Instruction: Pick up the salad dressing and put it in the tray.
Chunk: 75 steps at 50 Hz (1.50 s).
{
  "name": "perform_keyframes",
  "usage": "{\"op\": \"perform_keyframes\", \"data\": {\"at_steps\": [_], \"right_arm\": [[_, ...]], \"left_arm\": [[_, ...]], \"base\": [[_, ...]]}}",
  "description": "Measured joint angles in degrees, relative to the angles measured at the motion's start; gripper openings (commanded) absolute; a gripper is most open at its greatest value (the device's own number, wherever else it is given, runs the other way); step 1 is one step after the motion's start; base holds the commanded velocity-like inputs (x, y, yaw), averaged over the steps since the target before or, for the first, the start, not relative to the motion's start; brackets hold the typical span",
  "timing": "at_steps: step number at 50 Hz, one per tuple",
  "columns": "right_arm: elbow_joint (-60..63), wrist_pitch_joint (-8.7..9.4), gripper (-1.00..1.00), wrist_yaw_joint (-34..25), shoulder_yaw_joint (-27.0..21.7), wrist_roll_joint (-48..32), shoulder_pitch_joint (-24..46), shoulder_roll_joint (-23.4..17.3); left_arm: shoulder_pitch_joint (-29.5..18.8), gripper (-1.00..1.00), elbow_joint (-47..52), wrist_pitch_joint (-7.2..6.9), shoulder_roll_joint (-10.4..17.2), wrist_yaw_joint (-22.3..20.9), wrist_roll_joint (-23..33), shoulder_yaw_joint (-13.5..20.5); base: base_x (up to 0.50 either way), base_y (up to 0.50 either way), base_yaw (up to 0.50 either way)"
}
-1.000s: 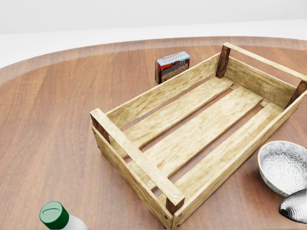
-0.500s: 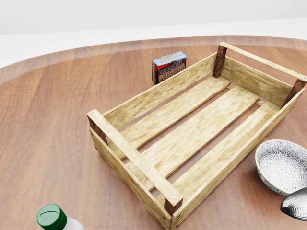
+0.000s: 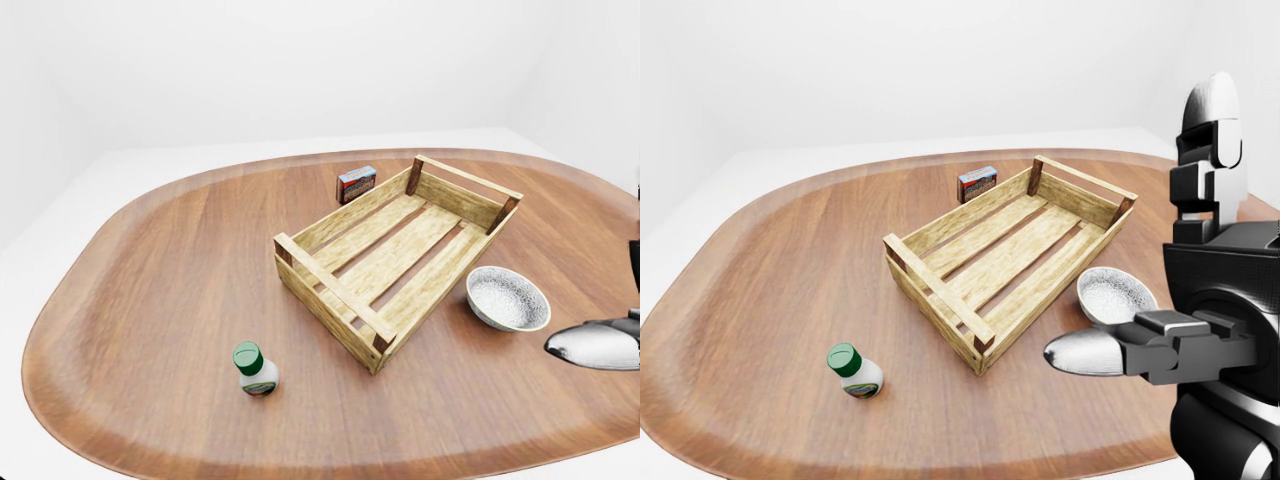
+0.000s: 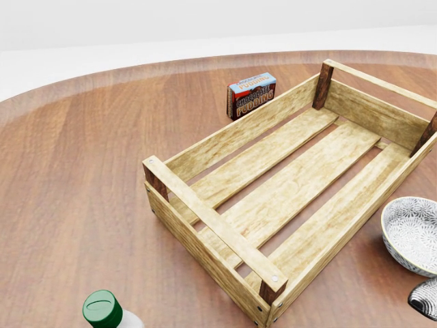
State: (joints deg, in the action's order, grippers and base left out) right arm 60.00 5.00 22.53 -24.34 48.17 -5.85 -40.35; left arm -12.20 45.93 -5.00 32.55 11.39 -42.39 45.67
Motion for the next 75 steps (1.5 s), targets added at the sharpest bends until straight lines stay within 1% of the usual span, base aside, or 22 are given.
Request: {"op": "perform_keyframes", "data": {"at_steps": [5, 11, 18, 24, 31, 35, 37, 40, 43, 46, 48, 51, 54, 57, 61, 65, 68, 72, 75], "right_arm": [[0.0, 0.0, 1.0, -2.34, -0.6, -1.76, 0.29, 3.12], [0.0, 0.0, 1.0, -6.01, -0.06, -5.43, 0.75, 7.19], [0.0, 0.0, 1.0, -7.47, 1.26, -7.73, 1.3, 8.78], [0.0, 0.0, 1.0, -6.65, 0.58, -7.02, 1.43, 7.96], [0.0, 0.0, 1.0, -3.82, -3.62, -0.82, 0.15, 4.1], [0.0, 0.0, 1.0, -2.5, -3.43, 0.74, -0.3, 1.94], [0.0, 0.0, 1.0, -1.94, -1.81, 0.65, 0.02, 0.52], [-0.01, 0.0, 1.0, -0.6, 3.1, 0.08, 1.72, -1.88], [-0.01, 0.0, 1.0, 1.17, 11.28, -1.72, 4.99, -3.59], [-0.02, 0.0, 1.0, 2.7, 20.55, -4.85, 8.67, -3.72], [-3.44, 0.0, 1.0, 0.98, 25.62, -8.96, 13.15, 0.13], [-8.45, 0.0, 1.0, -4.75, 31.11, -18.11, 18.55, 8.17], [-12.52, 0.0, 1.0, -11.87, 35.17, -27.87, 22.93, 16.12], [-16.38, 0.0, 1.0, -19.3, 38.44, -37.13, 25.9, 23.43], [-20.96, 0.0, 1.0, -28.79, 42.53, -48.44, 28.09, 31.79], [-25.09, 0.0, 1.0, -37.26, 46.2, -58.34, 28.46, 38.71], [-27.96, 0.0, 1.0, -42.83, 48.6, -64.66, 28.05, 43.0], [-31.42, 0.0, 1.0, -49.72, 51.65, -71.74, 27.09, 47.72], [-34.01, 0.0, 1.0, -54.49, 54.12, -76.37, 26.09, 50.47]], "left_arm": [[-0.03, 1.0, -0.07, 0.0, 0.02, -0.02, 0.06, -0.02], [-0.05, 1.0, -0.12, 0.0, -0.01, -0.08, 0.21, -0.11], [-0.04, 1.0, -0.08, 0.0, -0.11, -0.2, 0.34, -0.16], [0.02, 1.0, -0.07, 0.0, -0.19, -0.33, 0.46, -0.13], [0.04, 1.0, -0.08, 0.0, -0.34, -0.48, 0.76, -0.26], [0.01, 1.0, -0.15, 0.0, -0.37, -0.55, 0.85, -0.25], [-0.01, 1.0, -0.2, 0.0, -0.39, -0.54, 0.96, -0.32], [-0.06, 1.0, -0.27, 0.0, -0.44, -0.51, 1.13, -0.46], [-0.12, 1.0, -0.36, 0.0, -0.48, -0.49, 1.22, -0.51], [-0.17, 1.0, -0.44, 0.0, -0.5, -0.48, 1.25, -0.51], [-0.19, 1.0, -0.49, 0.0, -0.49, -0.48, 1.24, -0.49], [-0.22, 1.0, -0.6, 0.0, -0.45, -0.47, 1.17, -0.42], [-0.23, 1.0, -0.72, 0.0, -0.41, -0.44, 1.13, -0.39], [-0.25, 1.0, -0.81, 0.0, -0.38, -0.4, 1.05, -0.38], [-0.28, 1.0, -0.99, 0.0, -0.29, -0.34, 0.94, -0.34], [-0.3, 1.0, -1.17, 0.0, -0.14, -0.28, 0.74, -0.2], [-0.34, 1.0, -1.32, 0.0, 0.05, -0.2, 0.52, -0.04], [-0.33, 1.0, -1.51, 0.0, 0.28, -0.09, 0.25, 0.14], [-0.32, 1.0, -1.64, 0.0, 0.41, -0.01, 0.07, 0.22]], "base": [[0.0, 0.0, 0.0], [0.48, -0.05, 0.0], [0.5, -0.05, 0.0], [0.25, -0.03, 0.0], [0.0, 0.0, 0.0], [0.0, 0.0, 0.0], [0.0, 0.0, 0.0], [0.0, 0.0, 0.0], [0.0, 0.0, 0.0], [0.0, 0.0, 0.0], [0.0, 0.0, 0.0], [0.0, 0.0, 0.0], [0.0, 0.0, 0.0], [0.0, 0.0, 0.0], [0.0, 0.0, 0.0], [0.0, 0.0, 0.0], [0.0, 0.0, 0.0], [0.0, 0.0, 0.0], [0.0, 0.0, 0.0]]}}
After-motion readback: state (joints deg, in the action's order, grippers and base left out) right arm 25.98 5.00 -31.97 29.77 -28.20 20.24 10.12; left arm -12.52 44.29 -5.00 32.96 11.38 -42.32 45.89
